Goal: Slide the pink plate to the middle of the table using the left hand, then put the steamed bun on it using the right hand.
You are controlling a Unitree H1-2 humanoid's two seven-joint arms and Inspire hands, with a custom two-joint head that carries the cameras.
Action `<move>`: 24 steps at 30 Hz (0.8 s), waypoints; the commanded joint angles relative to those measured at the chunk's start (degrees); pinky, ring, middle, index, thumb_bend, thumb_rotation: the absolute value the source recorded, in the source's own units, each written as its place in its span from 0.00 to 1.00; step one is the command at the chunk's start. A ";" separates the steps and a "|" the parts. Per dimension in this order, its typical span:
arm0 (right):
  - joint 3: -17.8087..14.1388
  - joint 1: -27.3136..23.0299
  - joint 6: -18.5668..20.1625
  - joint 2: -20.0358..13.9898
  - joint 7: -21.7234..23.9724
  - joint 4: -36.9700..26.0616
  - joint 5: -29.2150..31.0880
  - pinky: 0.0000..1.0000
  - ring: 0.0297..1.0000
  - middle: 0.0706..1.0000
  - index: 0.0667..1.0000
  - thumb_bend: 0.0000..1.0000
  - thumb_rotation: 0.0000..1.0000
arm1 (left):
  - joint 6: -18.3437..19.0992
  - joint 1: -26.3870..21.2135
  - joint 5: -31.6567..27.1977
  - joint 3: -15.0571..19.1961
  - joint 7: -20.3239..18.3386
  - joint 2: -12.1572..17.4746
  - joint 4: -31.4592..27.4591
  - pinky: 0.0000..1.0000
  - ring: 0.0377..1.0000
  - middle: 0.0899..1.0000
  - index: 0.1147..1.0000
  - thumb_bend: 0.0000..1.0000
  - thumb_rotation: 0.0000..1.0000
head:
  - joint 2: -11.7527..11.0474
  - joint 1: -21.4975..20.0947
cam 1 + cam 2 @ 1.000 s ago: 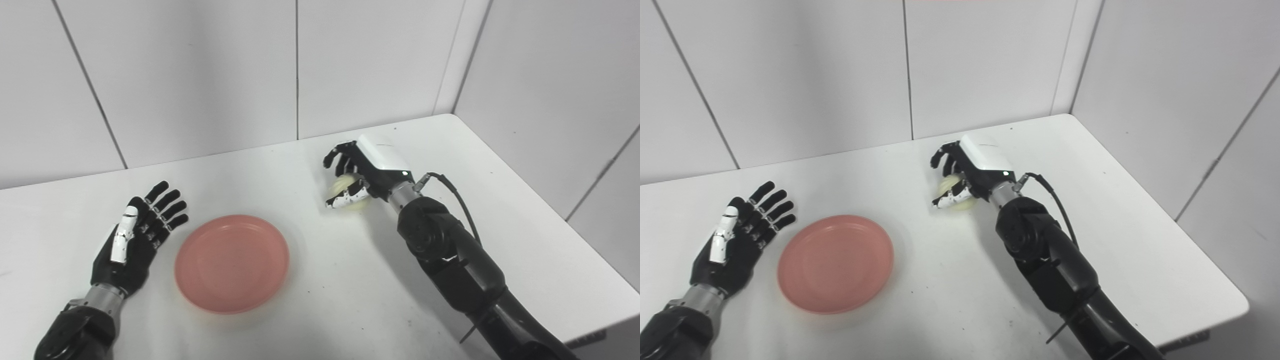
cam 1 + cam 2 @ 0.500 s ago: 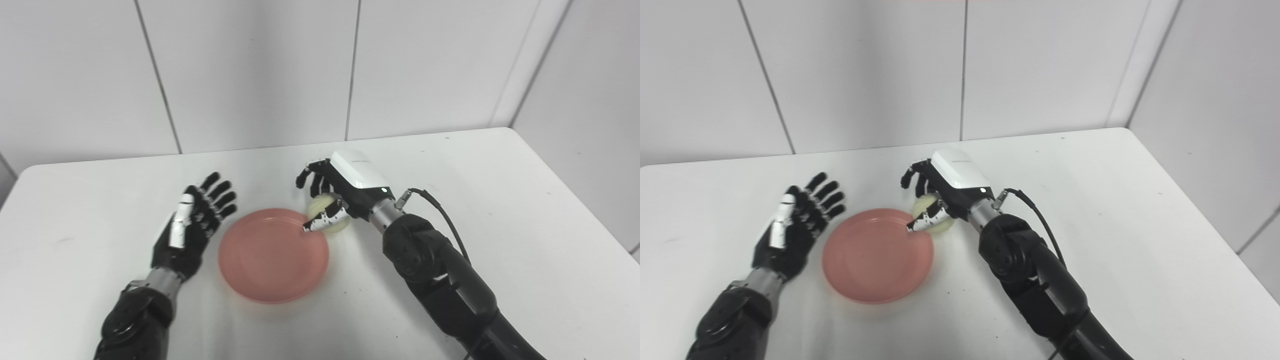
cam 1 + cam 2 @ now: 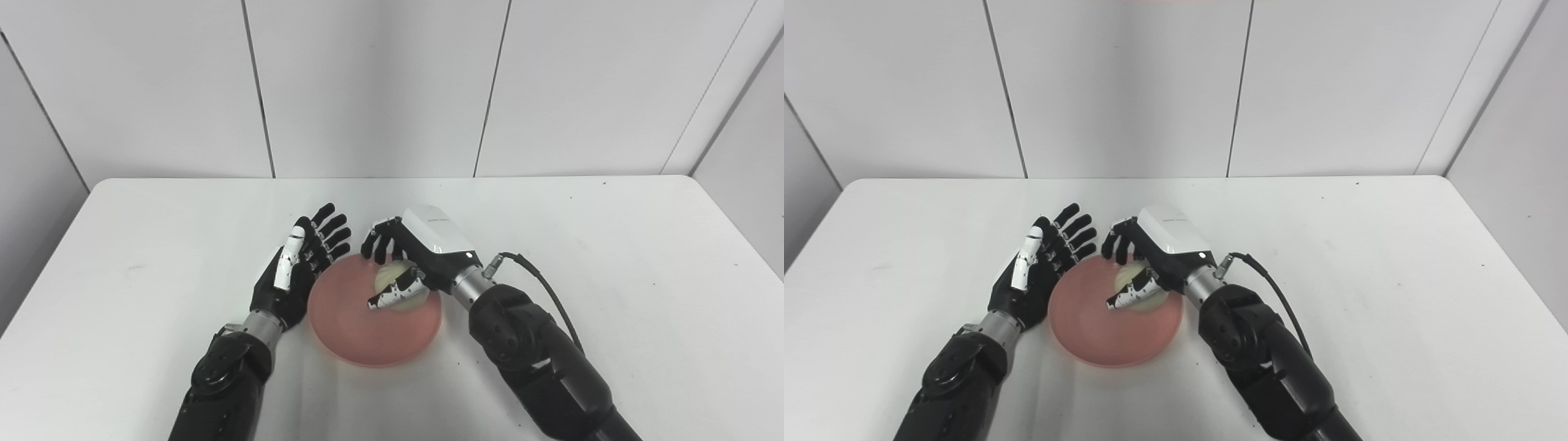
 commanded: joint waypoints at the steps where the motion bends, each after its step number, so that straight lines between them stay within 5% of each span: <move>1: 0.09 -2.41 -3.51 1.19 -2.08 -0.08 -0.31 0.26 0.31 0.44 0.45 0.53 0.00 | 8.34 4.27 2.13 -0.95 2.16 -0.42 4.62 0.90 0.90 0.90 0.90 0.43 1.00 | -0.35 0.21; 11: 0.96 -2.13 -5.32 2.79 -2.82 3.18 -0.55 0.30 0.36 0.38 0.51 0.52 0.00 | 7.59 4.38 2.30 -1.12 2.07 -0.47 4.88 0.89 0.89 0.89 0.89 0.43 1.00 | -0.37 0.70; 24: 2.14 -2.45 -9.59 4.14 -7.70 10.40 -1.17 0.26 0.32 0.44 0.45 0.53 0.00 | 6.91 4.20 3.51 -1.82 2.27 -0.46 5.24 0.89 0.89 0.90 0.90 0.44 1.00 | -0.65 1.82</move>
